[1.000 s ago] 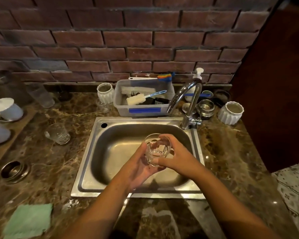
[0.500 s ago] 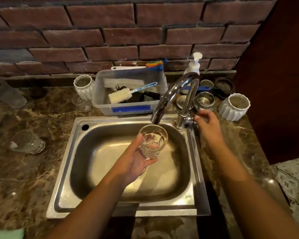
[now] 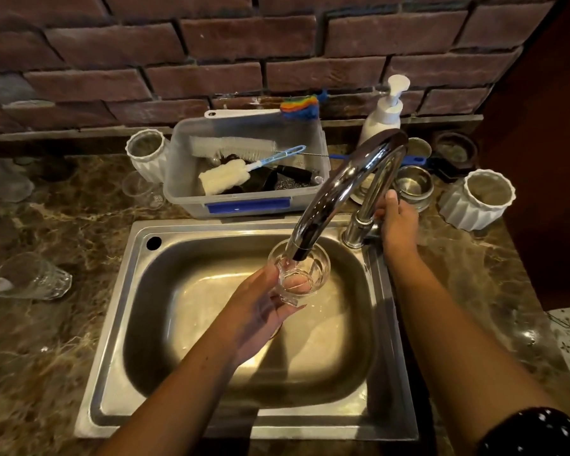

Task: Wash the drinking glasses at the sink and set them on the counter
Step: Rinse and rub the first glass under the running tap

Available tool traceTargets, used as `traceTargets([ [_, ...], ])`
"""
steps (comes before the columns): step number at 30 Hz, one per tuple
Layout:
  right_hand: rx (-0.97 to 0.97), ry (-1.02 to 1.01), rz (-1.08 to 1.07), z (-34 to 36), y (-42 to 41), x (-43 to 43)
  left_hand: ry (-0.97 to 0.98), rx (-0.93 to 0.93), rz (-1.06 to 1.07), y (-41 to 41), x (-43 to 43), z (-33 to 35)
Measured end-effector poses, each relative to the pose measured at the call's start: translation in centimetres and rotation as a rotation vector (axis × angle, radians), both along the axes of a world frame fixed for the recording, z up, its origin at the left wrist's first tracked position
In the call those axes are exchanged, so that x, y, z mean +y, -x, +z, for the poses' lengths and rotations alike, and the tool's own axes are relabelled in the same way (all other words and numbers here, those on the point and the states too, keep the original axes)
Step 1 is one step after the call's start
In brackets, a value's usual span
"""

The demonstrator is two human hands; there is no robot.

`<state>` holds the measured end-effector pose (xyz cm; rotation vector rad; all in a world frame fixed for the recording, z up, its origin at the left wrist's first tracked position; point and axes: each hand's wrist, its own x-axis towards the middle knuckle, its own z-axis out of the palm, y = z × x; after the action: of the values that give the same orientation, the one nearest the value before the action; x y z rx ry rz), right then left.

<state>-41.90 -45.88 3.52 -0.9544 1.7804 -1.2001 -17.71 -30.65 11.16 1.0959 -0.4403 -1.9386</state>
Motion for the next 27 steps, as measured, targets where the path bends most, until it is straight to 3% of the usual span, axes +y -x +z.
traceTargets([
  [6, 0.129, -0.061, -0.132, -0.4, -1.0, -0.8, -0.011, -0.052, -0.002, -0.4, 0.1, 0.4],
  [27, 0.137, -0.086, -0.256, -0.2, -1.6, -0.5, -0.059, 0.034, 0.048, -1.3, 2.2, -0.2],
])
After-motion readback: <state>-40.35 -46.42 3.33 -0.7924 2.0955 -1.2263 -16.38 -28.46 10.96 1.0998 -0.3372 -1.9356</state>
